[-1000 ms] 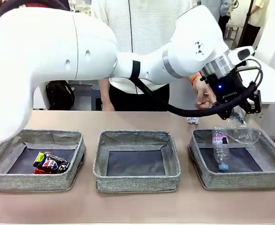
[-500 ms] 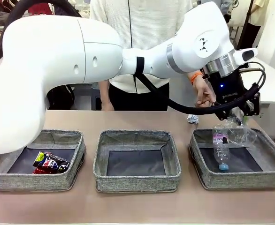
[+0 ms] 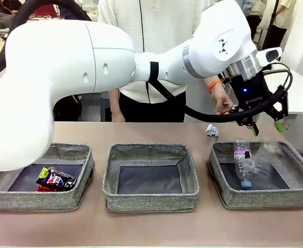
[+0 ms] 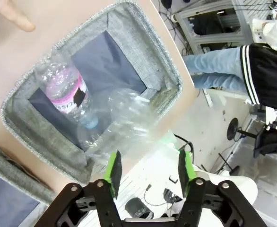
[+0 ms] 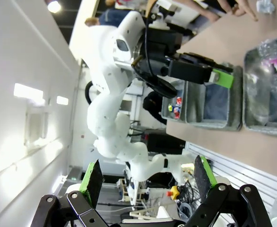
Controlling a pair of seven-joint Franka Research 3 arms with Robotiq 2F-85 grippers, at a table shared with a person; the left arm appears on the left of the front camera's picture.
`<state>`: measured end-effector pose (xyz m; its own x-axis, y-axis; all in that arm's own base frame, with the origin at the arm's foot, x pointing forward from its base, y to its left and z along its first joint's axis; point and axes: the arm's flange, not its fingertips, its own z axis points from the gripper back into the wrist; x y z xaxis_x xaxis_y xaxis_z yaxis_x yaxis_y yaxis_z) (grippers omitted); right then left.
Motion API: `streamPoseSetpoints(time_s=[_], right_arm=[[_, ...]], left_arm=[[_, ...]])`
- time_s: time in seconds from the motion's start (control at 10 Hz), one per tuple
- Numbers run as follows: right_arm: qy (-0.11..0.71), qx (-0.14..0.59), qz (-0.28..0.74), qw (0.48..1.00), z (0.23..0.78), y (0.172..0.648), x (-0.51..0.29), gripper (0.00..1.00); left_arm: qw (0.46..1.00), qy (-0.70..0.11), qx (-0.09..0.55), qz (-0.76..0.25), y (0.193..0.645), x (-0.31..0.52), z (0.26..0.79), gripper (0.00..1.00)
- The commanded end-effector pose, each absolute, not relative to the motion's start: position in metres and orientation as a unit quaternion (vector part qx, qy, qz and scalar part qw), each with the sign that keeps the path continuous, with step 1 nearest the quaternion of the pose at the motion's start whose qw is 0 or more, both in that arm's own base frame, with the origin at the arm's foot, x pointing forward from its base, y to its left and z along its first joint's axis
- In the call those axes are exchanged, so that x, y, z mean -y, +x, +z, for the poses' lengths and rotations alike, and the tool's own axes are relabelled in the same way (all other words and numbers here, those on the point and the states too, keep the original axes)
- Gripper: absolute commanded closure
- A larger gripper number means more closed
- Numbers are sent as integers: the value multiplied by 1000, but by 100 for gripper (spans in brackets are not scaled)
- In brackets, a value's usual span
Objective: Sort the waste into the appropriate baskets.
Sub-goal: Place the picked waste into the Fabric basket indicated by the person.
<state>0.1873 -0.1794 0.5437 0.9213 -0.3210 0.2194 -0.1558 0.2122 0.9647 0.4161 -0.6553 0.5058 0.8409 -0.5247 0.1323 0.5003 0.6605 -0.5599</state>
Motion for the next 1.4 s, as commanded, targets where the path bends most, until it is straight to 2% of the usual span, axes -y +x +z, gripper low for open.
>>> streamPoseSetpoints(time_s=[0.0,0.7,0.9,1.0,1.1,1.3], right_arm=[[628,194,-55,751,548,188,180,0],[628,194,-55,751,548,188,180,0],[628,194,-55,751,548,188,180,0],[625,191,-55,755,544,187,179,0],[599,194,-94,771,540,198,176,0],[631,162,-65,755,538,218,172,0]], left_arm=[[920,-289,-9,-265,420,665,511,0],[925,-297,-19,-237,427,655,514,0],[923,-298,-41,-242,430,640,522,0],[913,-274,-92,-290,430,622,533,0],[884,-209,-141,-394,425,587,551,0],[901,-169,-118,-382,413,506,591,0]])
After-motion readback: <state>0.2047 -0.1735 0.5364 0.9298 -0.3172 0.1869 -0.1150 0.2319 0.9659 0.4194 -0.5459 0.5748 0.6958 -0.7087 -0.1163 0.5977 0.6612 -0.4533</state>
